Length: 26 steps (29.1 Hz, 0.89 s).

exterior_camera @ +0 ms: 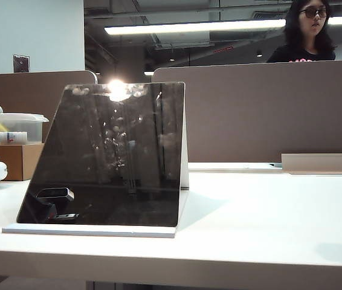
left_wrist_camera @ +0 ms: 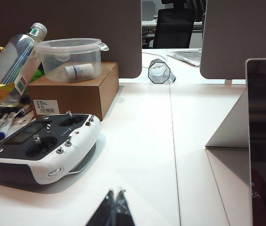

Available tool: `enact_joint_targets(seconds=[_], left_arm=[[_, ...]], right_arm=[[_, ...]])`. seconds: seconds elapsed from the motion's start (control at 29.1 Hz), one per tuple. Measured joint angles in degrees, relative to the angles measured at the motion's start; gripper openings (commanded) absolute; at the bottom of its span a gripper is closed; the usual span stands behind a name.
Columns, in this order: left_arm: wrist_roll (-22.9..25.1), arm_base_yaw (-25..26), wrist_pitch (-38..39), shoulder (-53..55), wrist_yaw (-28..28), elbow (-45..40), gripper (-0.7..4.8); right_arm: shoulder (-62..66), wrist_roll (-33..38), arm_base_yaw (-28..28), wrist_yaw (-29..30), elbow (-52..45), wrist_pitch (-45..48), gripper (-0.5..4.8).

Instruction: Push the center of the mirror on the table forward to move it for a short distance.

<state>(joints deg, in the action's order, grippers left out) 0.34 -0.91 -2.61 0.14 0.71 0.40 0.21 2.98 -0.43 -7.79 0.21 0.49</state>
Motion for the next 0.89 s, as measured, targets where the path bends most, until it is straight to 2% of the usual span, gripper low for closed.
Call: enact_joint_targets(seconds=[0.41, 0.52, 0.62, 0.72, 0.89], left_arm=[[-0.11, 0.0, 0.0, 0.02, -0.02, 0.0, -0.05], [-4.02, 0.0, 0.0, 0.02, -1.27, 0.0, -0.05], [-8.11, 0.0, -0.07, 0.02, -3.65, 0.0, -0.05], [-11.28, 0.0, -0.09, 0.02, -4.63, 0.0, -0.05], [-21.35, 0.0, -0.17, 0.0, -6.58, 0.0, -0.05]], right_arm=[[0.0, 0.0, 0.04, -0.02, 0.0, 0.0, -0.05], [0.26, 0.0, 1.62, -0.22, 0.0, 0.09, -0.05], [3.58, 0.0, 6.97, -0.59, 0.0, 0.31, -0.05], [6.8, 0.0, 17.55, -2.64, 0.0, 0.04, -0.05], [10.29, -0.02, 34.27, -2.51, 0.0, 0.04, -0.05]])
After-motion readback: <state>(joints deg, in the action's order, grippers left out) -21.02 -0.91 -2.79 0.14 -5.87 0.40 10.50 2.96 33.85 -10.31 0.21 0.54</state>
